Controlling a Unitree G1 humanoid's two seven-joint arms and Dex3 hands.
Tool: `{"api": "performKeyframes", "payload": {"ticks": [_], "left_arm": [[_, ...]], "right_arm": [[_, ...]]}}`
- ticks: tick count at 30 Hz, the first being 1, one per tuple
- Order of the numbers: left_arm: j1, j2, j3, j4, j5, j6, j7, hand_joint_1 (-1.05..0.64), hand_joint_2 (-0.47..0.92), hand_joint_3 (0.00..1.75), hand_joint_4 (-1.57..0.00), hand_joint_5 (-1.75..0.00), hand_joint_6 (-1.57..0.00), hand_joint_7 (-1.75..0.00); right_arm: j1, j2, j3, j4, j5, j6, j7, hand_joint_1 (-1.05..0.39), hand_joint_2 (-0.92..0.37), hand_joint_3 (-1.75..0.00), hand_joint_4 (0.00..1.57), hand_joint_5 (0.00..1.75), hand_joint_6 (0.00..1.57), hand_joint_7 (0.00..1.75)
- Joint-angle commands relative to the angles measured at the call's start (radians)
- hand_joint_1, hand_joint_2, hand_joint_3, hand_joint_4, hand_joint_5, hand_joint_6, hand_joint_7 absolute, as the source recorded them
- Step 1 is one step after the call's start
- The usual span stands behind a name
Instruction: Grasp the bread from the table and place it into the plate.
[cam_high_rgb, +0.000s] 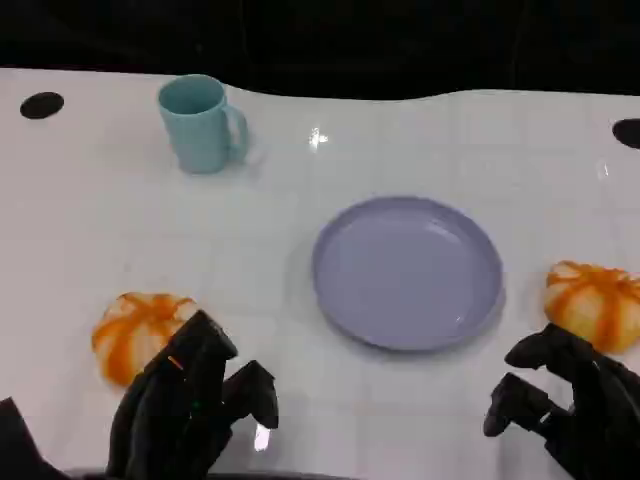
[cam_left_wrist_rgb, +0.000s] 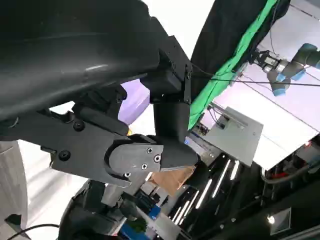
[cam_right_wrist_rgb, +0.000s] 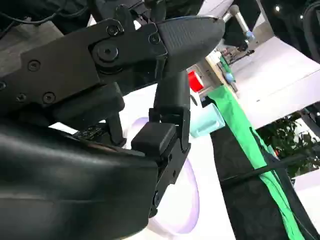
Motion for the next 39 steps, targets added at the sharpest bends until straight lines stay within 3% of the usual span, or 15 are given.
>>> {"api": "performKeyframes", "payload": {"ticks": [1, 21, 22, 25, 28, 30, 33, 39], "left_arm": [[0.006, 0.013, 0.007, -0.005, -0.001, 0.001, 0.001, -0.55, 0.92, 0.39, -0.85, -1.75, -0.62, -1.75], [0.006, 0.018, 0.005, -0.02, 0.017, 0.001, 0.022, -0.56, 0.92, 0.39, -0.83, -1.75, -0.59, -1.75], [0.007, 0.024, 0.0, -0.023, 0.042, -0.026, 0.024, -0.56, 0.92, 0.4, -0.8, -1.75, -0.57, -1.68], [0.013, 0.046, -0.026, -0.037, 0.163, -0.137, 0.04, -0.56, 0.92, 0.42, -0.66, -1.71, -0.59, -1.29], [0.033, 0.06, -0.052, -0.094, 0.275, -0.194, 0.106, -0.45, 0.92, 0.29, -0.59, -1.41, -0.7, -0.63], [0.044, 0.079, -0.071, -0.121, 0.356, -0.242, 0.141, -0.4, 0.92, 0.25, -0.57, -1.25, -0.77, -0.36], [0.048, 0.153, -0.104, -0.17, 0.548, -0.327, 0.201, -0.36, 0.92, 0.21, -0.43, -1.12, -0.69, -0.19], [0.049, 0.254, -0.123, -0.271, 0.786, -0.364, 0.311, -0.34, 0.92, 0.08, -0.24, -0.92, -0.58, -0.05]], "right_arm": [[0.002, -0.005, -0.011, -0.008, 0.005, -0.002, -0.005, -0.52, -0.92, -0.19, 0.74, 1.56, 0.81, 1.06], [0.0, -0.007, -0.008, -0.006, 0.002, -0.01, 0.002, -0.51, -0.92, -0.21, 0.74, 1.56, 0.81, 1.06], [0.0, -0.007, -0.007, -0.008, 0.0, -0.008, -0.002, -0.51, -0.92, -0.21, 0.74, 1.56, 0.81, 1.06], [0.001, -0.003, -0.006, -0.011, -0.001, -0.006, -0.007, -0.52, -0.92, -0.19, 0.74, 1.56, 0.82, 1.06], [0.002, -0.001, -0.004, -0.014, -0.001, -0.005, -0.01, -0.52, -0.92, -0.19, 0.74, 1.56, 0.82, 1.05], [0.003, 0.001, -0.002, -0.016, -0.005, -0.007, -0.013, -0.52, -0.92, -0.19, 0.74, 1.56, 0.82, 1.05], [0.001, 0.004, 0.0, -0.015, 0.0, -0.005, -0.011, -0.52, -0.92, -0.18, 0.75, 1.56, 0.82, 1.05], [0.003, 0.006, 0.003, -0.016, -0.003, -0.008, -0.007, -0.52, -0.92, -0.17, 0.74, 1.55, 0.82, 1.04]]}}
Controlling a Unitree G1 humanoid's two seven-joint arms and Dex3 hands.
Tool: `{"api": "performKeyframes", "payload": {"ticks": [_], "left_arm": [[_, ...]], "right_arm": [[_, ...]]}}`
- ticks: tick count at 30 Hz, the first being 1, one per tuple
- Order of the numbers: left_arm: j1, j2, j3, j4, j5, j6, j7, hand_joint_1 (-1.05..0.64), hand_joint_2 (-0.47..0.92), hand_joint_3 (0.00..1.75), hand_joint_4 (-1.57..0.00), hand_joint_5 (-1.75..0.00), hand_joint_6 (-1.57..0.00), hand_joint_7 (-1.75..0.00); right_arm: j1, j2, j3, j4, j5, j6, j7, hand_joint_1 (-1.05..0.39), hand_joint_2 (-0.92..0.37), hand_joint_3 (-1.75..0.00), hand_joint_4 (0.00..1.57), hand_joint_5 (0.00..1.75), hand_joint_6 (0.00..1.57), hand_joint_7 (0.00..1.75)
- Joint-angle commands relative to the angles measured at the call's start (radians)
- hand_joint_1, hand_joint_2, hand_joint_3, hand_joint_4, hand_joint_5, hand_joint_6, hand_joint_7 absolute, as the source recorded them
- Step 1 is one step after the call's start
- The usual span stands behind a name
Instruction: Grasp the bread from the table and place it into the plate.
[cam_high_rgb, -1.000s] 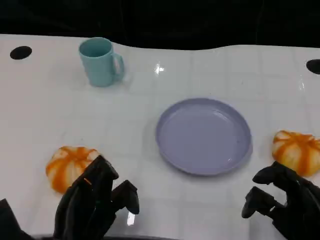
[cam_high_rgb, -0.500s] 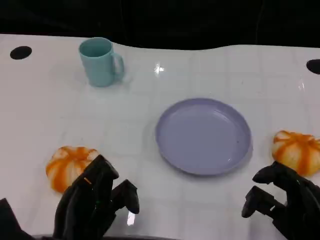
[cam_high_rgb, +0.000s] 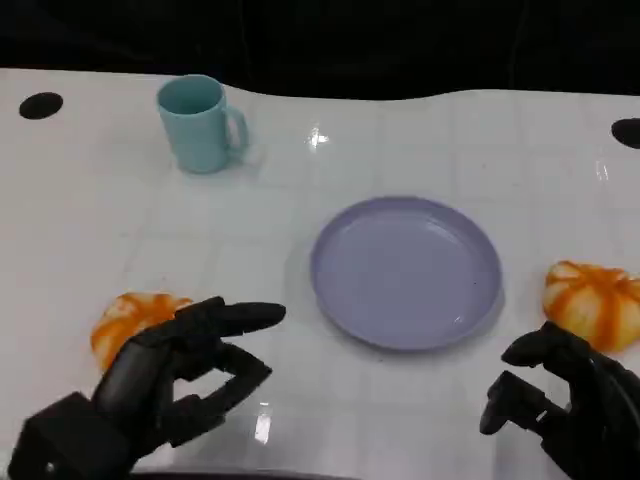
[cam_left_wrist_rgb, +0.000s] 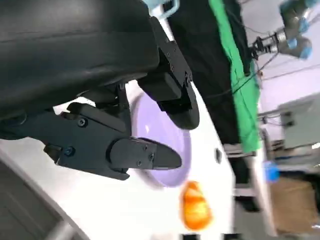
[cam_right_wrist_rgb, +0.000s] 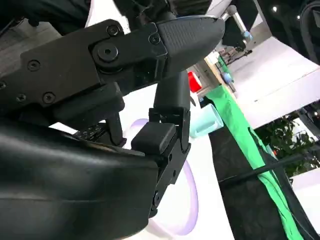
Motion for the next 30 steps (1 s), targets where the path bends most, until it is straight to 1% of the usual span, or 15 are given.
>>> {"api": "performKeyframes", "payload": {"ticks": [1, 3, 6, 7, 8, 9, 10, 11, 14, 19, 24, 27, 30], "left_arm": [[0.008, 0.082, -0.007, -0.069, 0.169, -0.048, 0.089, -0.34, 0.92, 0.06, -0.23, -0.88, -0.57, -0.03], [0.005, 0.117, -0.01, -0.089, 0.265, -0.074, 0.136, -0.35, 0.92, 0.04, -0.23, -0.77, -0.56, -0.01], [0.002, 0.175, -0.014, -0.114, 0.397, -0.104, 0.19, -0.35, 0.92, 0.01, -0.23, -0.67, -0.52, 0.0], [0.005, 0.199, -0.016, -0.143, 0.453, -0.079, 0.186, -0.35, 0.92, 0.01, -0.23, -0.66, -0.51, 0.0], [0.008, 0.215, -0.018, -0.168, 0.496, -0.054, 0.181, -0.39, 0.92, 0.02, -0.16, -0.6, -0.43, 0.0], [0.011, 0.229, -0.019, -0.193, 0.536, -0.028, 0.173, -0.41, 0.92, 0.02, -0.15, -0.56, -0.4, 0.0], [0.013, 0.247, -0.021, -0.22, 0.584, -0.003, 0.162, -0.43, 0.92, 0.02, -0.14, -0.51, -0.38, 0.0], [0.014, 0.258, -0.024, -0.236, 0.612, 0.013, 0.157, -0.44, 0.92, 0.01, -0.16, -0.4, -0.34, 0.0], [0.013, 0.289, -0.048, -0.292, 0.755, 0.1, 0.122, -0.48, 0.9, 0.0, -0.16, -0.24, -0.28, 0.0], [-0.006, 0.33, -0.094, -0.352, 0.969, 0.205, 0.05, -0.52, 0.85, 0.0, -0.13, -0.16, -0.24, 0.0], [-0.037, 0.361, -0.122, -0.34, 1.048, 0.244, -0.003, -0.5, 0.83, 0.0, -0.09, -0.11, -0.2, 0.0], [-0.085, 0.375, -0.142, -0.316, 1.073, 0.286, -0.094, -0.48, 0.84, 0.0, -0.06, -0.08, -0.17, 0.0], [-0.135, 0.378, -0.157, -0.259, 1.063, 0.306, -0.127, -0.44, 0.84, 0.0, -0.04, -0.07, -0.15, 0.0]], "right_arm": [[0.004, -0.004, -0.002, -0.008, -0.003, -0.012, 0.002, -0.52, -0.92, -0.17, 0.74, 1.55, 0.82, 1.04], [0.003, -0.005, -0.003, -0.006, 0.0, -0.012, 0.006, -0.52, -0.92, -0.17, 0.74, 1.55, 0.82, 1.04], [0.005, -0.004, -0.003, -0.009, -0.001, -0.01, 0.002, -0.52, -0.92, -0.18, 0.73, 1.55, 0.81, 1.03], [0.005, -0.004, -0.004, -0.008, 0.001, -0.009, 0.003, -0.52, -0.92, -0.18, 0.73, 1.54, 0.81, 1.03], [0.004, -0.004, -0.005, -0.008, 0.003, -0.009, 0.004, -0.52, -0.92, -0.18, 0.73, 1.55, 0.81, 1.03], [0.004, -0.004, -0.005, -0.007, 0.003, -0.008, 0.005, -0.51, -0.92, -0.18, 0.73, 1.55, 0.81, 1.03], [0.004, -0.004, -0.005, -0.007, 0.002, -0.011, 0.005, -0.51, -0.92, -0.18, 0.73, 1.55, 0.81, 1.03], [0.004, -0.004, -0.005, -0.007, 0.0, -0.013, 0.005, -0.51, -0.92, -0.18, 0.72, 1.55, 0.81, 1.04], [0.004, -0.005, -0.003, -0.006, -0.004, -0.017, 0.005, -0.51, -0.92, -0.18, 0.72, 1.55, 0.81, 1.04], [0.005, -0.003, -0.002, -0.007, -0.003, -0.015, 0.002, -0.52, -0.92, -0.18, 0.72, 1.55, 0.81, 1.04], [0.003, -0.006, -0.003, 0.001, -0.001, -0.022, 0.014, -0.51, -0.92, -0.19, 0.73, 1.55, 0.81, 1.04], [0.004, -0.005, -0.004, 0.001, 0.001, -0.021, 0.013, -0.51, -0.92, -0.18, 0.73, 1.55, 0.81, 1.04], [0.004, -0.006, -0.004, -0.004, -0.002, -0.017, 0.007, -0.52, -0.92, -0.17, 0.74, 1.55, 0.82, 1.04]]}}
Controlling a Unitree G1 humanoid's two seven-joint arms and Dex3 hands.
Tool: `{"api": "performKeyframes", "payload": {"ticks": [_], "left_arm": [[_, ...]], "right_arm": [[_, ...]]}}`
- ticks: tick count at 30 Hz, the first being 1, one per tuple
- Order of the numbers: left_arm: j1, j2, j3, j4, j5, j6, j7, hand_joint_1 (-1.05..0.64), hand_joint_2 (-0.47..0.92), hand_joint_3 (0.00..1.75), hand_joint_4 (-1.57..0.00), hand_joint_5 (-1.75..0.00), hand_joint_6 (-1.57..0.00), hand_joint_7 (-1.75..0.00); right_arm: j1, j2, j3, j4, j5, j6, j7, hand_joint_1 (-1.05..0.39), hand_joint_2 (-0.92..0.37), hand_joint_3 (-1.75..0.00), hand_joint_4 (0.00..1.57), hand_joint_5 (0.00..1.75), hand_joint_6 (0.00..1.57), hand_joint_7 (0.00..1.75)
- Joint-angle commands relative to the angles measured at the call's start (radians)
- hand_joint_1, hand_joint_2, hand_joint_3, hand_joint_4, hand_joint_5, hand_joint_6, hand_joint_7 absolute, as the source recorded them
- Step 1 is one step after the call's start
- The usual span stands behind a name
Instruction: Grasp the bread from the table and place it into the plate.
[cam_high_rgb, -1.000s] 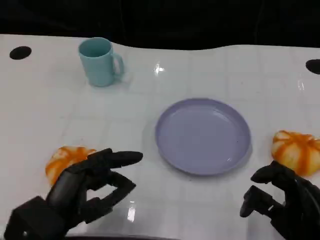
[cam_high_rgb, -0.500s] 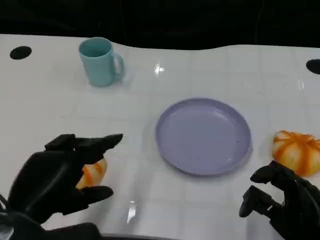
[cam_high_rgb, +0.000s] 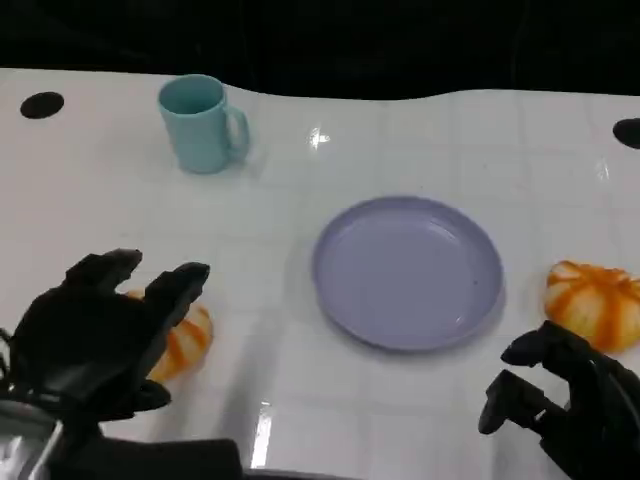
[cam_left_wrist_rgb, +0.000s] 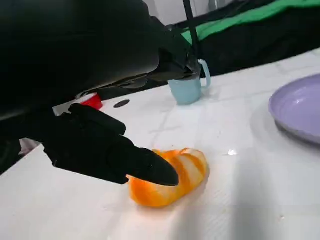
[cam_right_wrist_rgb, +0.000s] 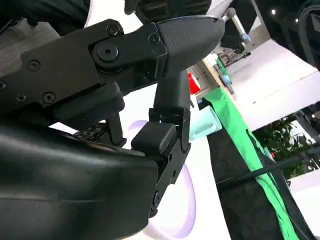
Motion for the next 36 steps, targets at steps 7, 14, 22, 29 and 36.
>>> {"api": "performKeyframes", "payload": {"ticks": [7, 14, 22, 29, 36], "left_arm": [[-0.191, 0.028, -0.073, 0.323, -0.054, 0.017, -0.004, -0.44, 0.82, 0.0, -0.04, -0.05, -0.14, 0.0], [-0.298, 0.028, -0.149, 0.549, -0.093, 0.004, 0.06, -0.5, 0.82, 0.01, -0.03, -0.04, -0.11, 0.0], [-0.404, 0.018, -0.24, 0.769, -0.106, -0.008, 0.152, -0.51, 0.84, 0.01, -0.05, -0.04, -0.1, 0.0], [-0.474, 0.025, -0.299, 0.892, -0.14, -0.034, 0.165, -0.52, 0.86, 0.01, -0.05, -0.04, -0.1, -0.01], [-0.535, 0.004, -0.312, 1.057, -0.214, -0.105, 0.26, -0.41, 0.91, 0.04, -0.2, -0.1, -0.25, -0.06]], "right_arm": [[0.001, -0.014, -0.009, 0.002, -0.005, -0.011, 0.008, -0.52, -0.92, -0.18, 0.74, 1.55, 0.82, 1.04], [0.006, -0.011, -0.012, -0.004, 0.001, -0.004, 0.003, -0.52, -0.92, -0.18, 0.73, 1.53, 0.81, 1.04], [0.005, -0.009, -0.01, -0.003, -0.002, -0.007, 0.002, -0.52, -0.92, -0.18, 0.74, 1.55, 0.82, 1.04], [0.004, -0.009, -0.01, 0.004, -0.004, -0.012, 0.007, -0.51, -0.92, -0.19, 0.74, 1.54, 0.81, 1.04], [0.007, -0.011, -0.009, -0.004, -0.004, -0.007, 0.002, -0.52, -0.92, -0.17, 0.74, 1.55, 0.82, 1.04]]}}
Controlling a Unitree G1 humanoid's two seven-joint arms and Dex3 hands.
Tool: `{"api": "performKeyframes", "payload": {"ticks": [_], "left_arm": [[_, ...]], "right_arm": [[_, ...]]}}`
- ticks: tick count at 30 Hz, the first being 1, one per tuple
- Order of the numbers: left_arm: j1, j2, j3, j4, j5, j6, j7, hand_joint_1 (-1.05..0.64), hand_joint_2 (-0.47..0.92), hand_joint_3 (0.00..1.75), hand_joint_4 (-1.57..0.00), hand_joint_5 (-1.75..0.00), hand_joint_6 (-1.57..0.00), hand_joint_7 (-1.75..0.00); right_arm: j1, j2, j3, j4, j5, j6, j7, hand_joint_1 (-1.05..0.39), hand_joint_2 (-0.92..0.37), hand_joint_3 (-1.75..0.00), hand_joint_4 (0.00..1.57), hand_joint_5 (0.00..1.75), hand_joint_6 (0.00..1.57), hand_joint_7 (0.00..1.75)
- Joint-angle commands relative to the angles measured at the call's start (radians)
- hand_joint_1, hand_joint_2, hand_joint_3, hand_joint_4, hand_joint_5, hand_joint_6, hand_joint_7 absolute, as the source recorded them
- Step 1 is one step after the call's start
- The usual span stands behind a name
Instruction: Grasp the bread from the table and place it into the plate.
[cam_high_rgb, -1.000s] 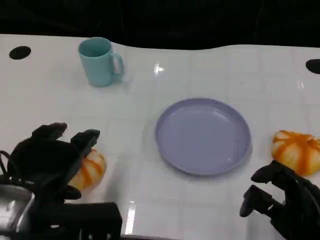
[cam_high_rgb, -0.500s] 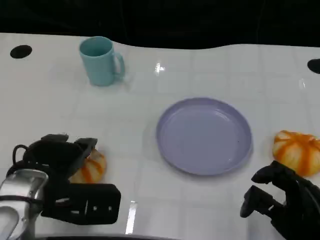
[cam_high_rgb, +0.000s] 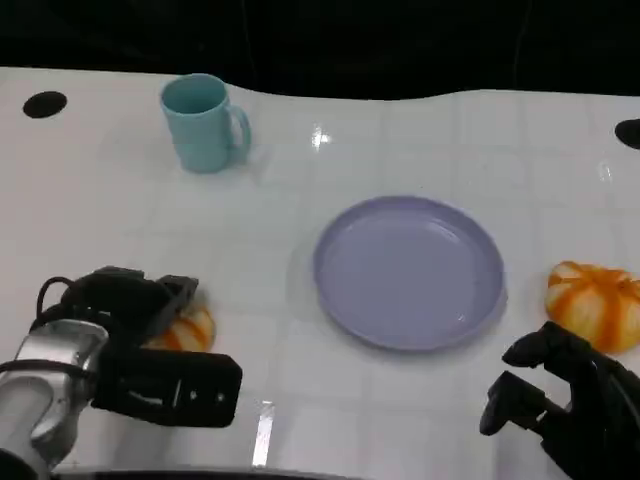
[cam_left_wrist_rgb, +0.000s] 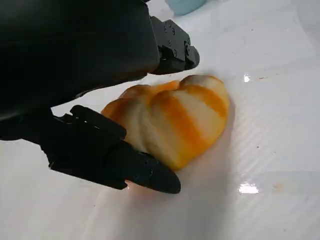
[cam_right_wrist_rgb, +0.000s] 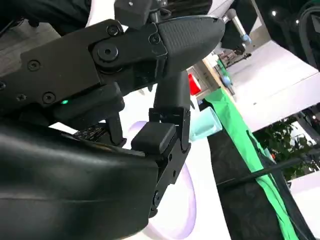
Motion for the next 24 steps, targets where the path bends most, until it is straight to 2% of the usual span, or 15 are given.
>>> {"api": "performKeyframes", "payload": {"ticks": [1, 2, 3, 4, 5, 6, 7, 8, 10, 11, 18, 20, 24], "left_arm": [[-0.015, -0.011, 0.008, 0.101, -0.061, -0.038, 0.105, -0.37, 0.92, 0.12, -0.29, -0.13, -0.37, -0.08], [-0.017, -0.016, 0.014, 0.12, -0.078, -0.052, 0.137, -0.31, 0.92, 0.19, -0.49, -0.22, -0.55, -0.11], [-0.019, -0.022, 0.026, 0.145, -0.104, -0.08, 0.181, -0.28, 0.92, 0.2, -0.6, -0.28, -0.66, -0.11], [-0.02, -0.028, 0.041, 0.179, -0.132, -0.123, 0.245, -0.24, 0.92, 0.2, -0.77, -0.7, -0.94, -0.17], [-0.022, -0.032, 0.048, 0.208, -0.152, -0.156, 0.291, -0.23, 0.92, 0.21, -0.79, -1.13, -1.0, -0.47], [-0.026, -0.034, 0.051, 0.232, -0.164, -0.18, 0.325, -0.22, 0.92, 0.21, -0.8, -1.41, -0.95, -0.81], [-0.029, -0.037, 0.053, 0.266, -0.172, -0.214, 0.386, -0.21, 0.92, 0.21, -0.8, -1.48, -0.94, -0.9], [-0.034, -0.04, 0.056, 0.296, -0.181, -0.243, 0.432, -0.21, 0.9, 0.37, -0.79, -1.64, -0.73, -1.4], [-0.044, -0.044, 0.06, 0.345, -0.202, -0.296, 0.497, -0.21, 0.92, 0.46, -0.78, -1.72, -0.6, -1.67], [-0.05, -0.045, 0.059, 0.363, -0.211, -0.313, 0.512, -0.21, 0.92, 0.49, -0.77, -1.73, -0.58, -1.71], [-0.078, -0.059, 0.061, 0.428, -0.258, -0.389, 0.571, -0.22, 0.9, 0.54, -0.76, -1.75, -0.58, -1.75], [-0.081, -0.063, 0.063, 0.434, -0.269, -0.399, 0.582, -0.21, 0.82, 0.64, -0.77, -1.75, -0.58, -1.75], [-0.089, -0.077, 0.073, 0.433, -0.287, -0.415, 0.628, -0.21, 0.79, 0.68, -0.77, -1.75, -0.58, -1.75]], "right_arm": [[0.003, -0.01, -0.006, -0.002, -0.004, -0.01, 0.003, -0.52, -0.92, -0.17, 0.74, 1.55, 0.82, 1.04], [0.001, -0.011, -0.007, 0.0, -0.003, -0.01, 0.004, -0.52, -0.92, -0.18, 0.74, 1.55, 0.82, 1.04], [0.0, -0.011, -0.008, 0.003, 0.0, -0.009, 0.007, -0.52, -0.92, -0.18, 0.74, 1.55, 0.82, 1.04], [-0.001, -0.012, -0.008, 0.004, -0.001, -0.009, 0.008, -0.52, -0.92, -0.18, 0.74, 1.55, 0.82, 1.04], [-0.002, -0.013, -0.008, 0.005, -0.001, -0.01, 0.009, -0.52, -0.92, -0.18, 0.74, 1.55, 0.83, 1.04], [-0.003, -0.013, -0.008, 0.006, -0.002, -0.01, 0.009, -0.52, -0.92, -0.18, 0.74, 1.55, 0.83, 1.04], [-0.002, -0.013, -0.009, 0.004, -0.003, -0.011, 0.008, -0.52, -0.92, -0.18, 0.74, 1.55, 0.83, 1.04], [-0.002, -0.012, -0.01, 0.003, -0.002, -0.008, 0.006, -0.52, -0.92, -0.19, 0.74, 1.55, 0.82, 1.04], [-0.002, -0.012, -0.012, 0.002, 0.002, -0.002, 0.002, -0.52, -0.92, -0.19, 0.74, 1.55, 0.82, 1.04], [-0.002, -0.012, -0.012, 0.002, 0.003, 0.001, 0.001, -0.52, -0.92, -0.18, 0.74, 1.55, 0.82, 1.04], [0.0, -0.014, -0.013, 0.002, 0.001, 0.001, 0.0, -0.52, -0.92, -0.18, 0.73, 1.55, 0.81, 1.03], [0.001, -0.015, -0.013, 0.0, -0.001, 0.003, -0.002, -0.52, -0.92, -0.18, 0.74, 1.55, 0.82, 1.04], [0.001, -0.019, -0.015, 0.001, 0.002, 0.005, 0.001, -0.52, -0.92, -0.17, 0.74, 1.55, 0.82, 1.04]]}}
